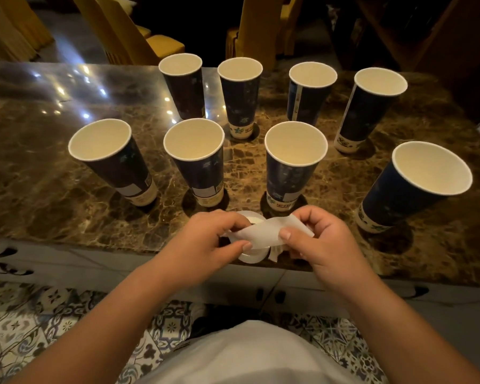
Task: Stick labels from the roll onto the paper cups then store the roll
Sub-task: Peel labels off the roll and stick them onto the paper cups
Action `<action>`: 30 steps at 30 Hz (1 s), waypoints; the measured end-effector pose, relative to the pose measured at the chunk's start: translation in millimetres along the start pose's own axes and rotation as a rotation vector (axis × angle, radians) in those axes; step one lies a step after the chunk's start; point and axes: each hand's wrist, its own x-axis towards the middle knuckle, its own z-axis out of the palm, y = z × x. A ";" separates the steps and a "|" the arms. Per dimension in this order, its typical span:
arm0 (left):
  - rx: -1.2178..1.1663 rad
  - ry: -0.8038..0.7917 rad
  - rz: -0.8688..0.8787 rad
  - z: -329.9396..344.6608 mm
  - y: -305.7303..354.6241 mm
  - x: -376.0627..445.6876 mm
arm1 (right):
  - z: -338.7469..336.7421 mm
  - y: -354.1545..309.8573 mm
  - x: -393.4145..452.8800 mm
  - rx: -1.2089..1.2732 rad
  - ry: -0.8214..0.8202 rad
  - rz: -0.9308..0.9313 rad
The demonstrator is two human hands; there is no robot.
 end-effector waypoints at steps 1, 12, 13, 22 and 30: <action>0.013 -0.006 -0.025 -1.5 -2.8 1.7 | -0.8 1.3 -0.9 0.034 0.024 0.015; 0.128 -0.057 -0.145 -1.7 -9.5 13.2 | 1.1 25.5 4.0 0.293 0.225 0.243; 0.122 -0.058 -0.156 -1.6 -9.5 13.2 | 1.4 27.1 3.7 0.286 0.236 0.245; 0.049 -0.006 -0.213 2.1 -5.4 18.3 | 14.7 38.8 -8.8 -0.864 0.379 -0.570; 0.022 0.031 -0.240 6.9 0.6 18.6 | 28.4 55.6 -7.3 -1.077 0.020 -0.576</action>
